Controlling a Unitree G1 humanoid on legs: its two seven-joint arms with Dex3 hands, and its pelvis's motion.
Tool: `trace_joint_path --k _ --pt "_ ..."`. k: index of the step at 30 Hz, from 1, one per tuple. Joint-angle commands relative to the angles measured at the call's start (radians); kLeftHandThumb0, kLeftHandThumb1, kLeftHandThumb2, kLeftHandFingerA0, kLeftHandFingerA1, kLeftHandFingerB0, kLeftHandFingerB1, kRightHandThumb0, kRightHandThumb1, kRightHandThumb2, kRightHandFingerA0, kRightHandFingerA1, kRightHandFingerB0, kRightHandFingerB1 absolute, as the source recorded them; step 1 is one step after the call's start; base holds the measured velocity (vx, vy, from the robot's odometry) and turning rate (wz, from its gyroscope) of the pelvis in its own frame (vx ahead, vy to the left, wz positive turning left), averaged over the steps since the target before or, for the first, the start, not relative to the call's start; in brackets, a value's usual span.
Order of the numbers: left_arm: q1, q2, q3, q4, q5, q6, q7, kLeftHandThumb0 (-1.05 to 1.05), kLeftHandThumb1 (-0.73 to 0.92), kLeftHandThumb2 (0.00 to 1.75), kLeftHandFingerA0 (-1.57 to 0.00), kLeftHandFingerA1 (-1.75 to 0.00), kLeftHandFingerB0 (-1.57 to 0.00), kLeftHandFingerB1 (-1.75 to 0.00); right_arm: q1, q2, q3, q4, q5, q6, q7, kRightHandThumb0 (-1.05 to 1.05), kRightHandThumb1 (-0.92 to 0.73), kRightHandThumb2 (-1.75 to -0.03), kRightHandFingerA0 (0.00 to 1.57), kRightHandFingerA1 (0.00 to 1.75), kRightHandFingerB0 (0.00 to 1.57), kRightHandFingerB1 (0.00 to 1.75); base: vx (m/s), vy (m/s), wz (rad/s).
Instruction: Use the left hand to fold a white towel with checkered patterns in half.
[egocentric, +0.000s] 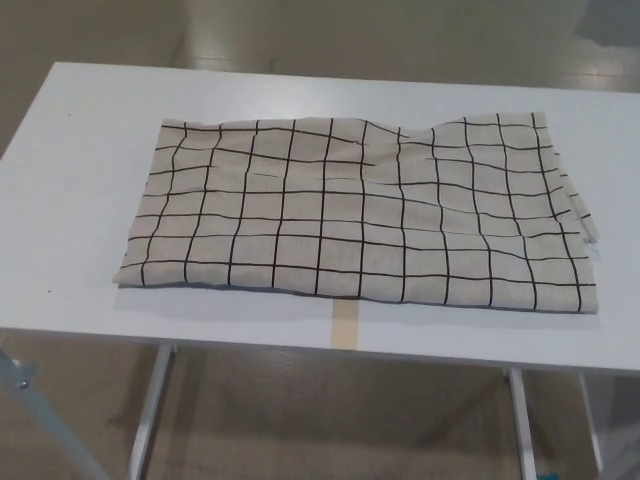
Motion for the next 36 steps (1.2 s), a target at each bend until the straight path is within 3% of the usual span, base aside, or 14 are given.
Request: trace_joint_path --k 1,2,3,4,10,14,17,18,22,23,25,26,30,36 --pt "-0.004 0.007 0.034 0.028 -0.041 -0.152 0.007 -0.13 0.56 0.56 -0.26 -0.36 -0.20 -0.31 0.002 0.020 -0.045 -0.024 0.069 -0.074 -0.014 -0.43 -0.59 -0.57 0.43 0.70 0.45 0.54 0.00 0.000 0.00" --pt "-0.004 0.007 0.034 0.028 -0.041 -0.152 0.007 -0.13 0.56 0.56 -0.26 -0.36 -0.20 -0.31 0.002 0.020 -0.045 -0.024 0.069 -0.074 -0.014 -0.43 -0.59 -0.57 0.43 0.70 0.45 0.54 0.00 0.000 0.00" --pt "0.000 0.009 0.029 0.027 -0.036 -0.164 -0.002 -0.10 0.55 0.96 -0.04 -0.48 0.00 -0.46 0.004 0.022 -0.048 -0.028 0.072 -0.074 -0.010 -0.43 -0.59 -0.57 0.43 0.70 0.45 0.54 0.00 0.000 0.00" --pt "0.004 0.013 0.024 0.026 -0.030 -0.178 -0.013 -0.19 0.50 0.59 -0.05 -0.32 -0.10 -0.24 0.006 0.025 -0.050 -0.034 0.076 -0.074 -0.005 -0.43 -0.58 -0.57 0.44 0.71 0.45 0.54 0.00 0.000 0.00" --pt "0.028 0.022 -0.002 -0.030 -0.015 -0.241 -0.030 -0.30 0.43 0.58 0.00 -0.15 0.00 -0.14 0.029 0.054 -0.042 -0.082 0.081 -0.068 -0.007 -0.41 -0.58 -0.57 0.44 0.70 0.45 0.52 0.00 0.000 0.00" --pt "0.113 0.028 -0.044 -0.170 0.033 -0.379 -0.036 -0.52 0.38 0.60 0.00 -0.09 0.00 -0.06 0.106 0.131 -0.004 -0.227 0.108 -0.023 0.013 -0.38 -0.58 -0.57 0.45 0.71 0.46 0.53 0.00 0.000 0.00" --pt "0.151 0.025 -0.053 -0.266 0.017 -0.424 -0.057 -0.70 0.43 0.75 0.00 -0.10 0.00 0.00 0.176 0.171 0.033 -0.349 0.121 0.047 0.032 -0.34 -0.57 -0.57 0.46 0.70 0.47 0.53 0.00 0.000 0.00" --pt "0.159 0.014 -0.047 -0.313 -0.025 -0.430 -0.079 -0.68 0.55 0.57 0.00 0.00 0.00 0.00 0.199 0.178 0.049 -0.384 0.117 0.067 0.039 -0.34 -0.56 -0.56 0.46 0.69 0.47 0.52 0.00 0.000 0.00" --pt "0.211 -0.047 -0.047 -0.593 -0.196 -0.380 -0.141 -0.72 0.62 0.59 0.00 0.00 0.00 0.00 0.268 0.191 0.115 -0.449 0.083 0.066 0.064 -0.34 -0.57 -0.56 0.46 0.62 0.49 0.51 0.00 0.000 0.00" --pt "0.220 -0.051 -0.049 -0.634 -0.210 -0.373 -0.142 -0.71 0.58 0.71 0.00 0.00 0.00 0.00 0.272 0.190 0.121 -0.448 0.081 0.059 0.070 -0.35 -0.57 -0.56 0.46 0.62 0.49 0.50 0.00 0.000 0.00" --pt "0.254 -0.057 -0.054 -0.772 -0.223 -0.339 -0.132 -0.74 0.64 0.59 0.00 0.00 0.00 0.00 0.280 0.191 0.134 -0.446 0.084 0.045 0.079 -0.34 -0.57 -0.56 0.46 0.62 0.48 0.50 0.00 0.000 0.00" --pt "0.276 -0.062 -0.056 -0.883 -0.212 -0.323 -0.107 -0.73 0.56 0.74 0.00 0.00 0.00 0.00 0.281 0.192 0.143 -0.436 0.084 0.040 0.085 -0.33 -0.57 -0.56 0.47 0.62 0.49 0.49 0.00 0.000 0.00" --pt "0.290 -0.066 -0.047 -1.057 -0.112 -0.319 -0.062 -0.83 0.48 0.81 0.00 0.00 0.00 0.00 0.273 0.183 0.154 -0.399 0.068 0.009 0.089 -0.32 -0.57 -0.56 0.48 0.64 0.48 0.50 0.00 0.000 0.00" --pt "0.143 0.003 -0.020 -1.011 0.207 -0.404 -0.020 -0.57 0.35 0.65 0.00 0.00 0.00 0.00 0.262 0.178 0.159 -0.344 0.059 -0.037 0.090 -0.32 -0.58 -0.56 0.49 0.66 0.48 0.51 0.00 0.000 0.00"
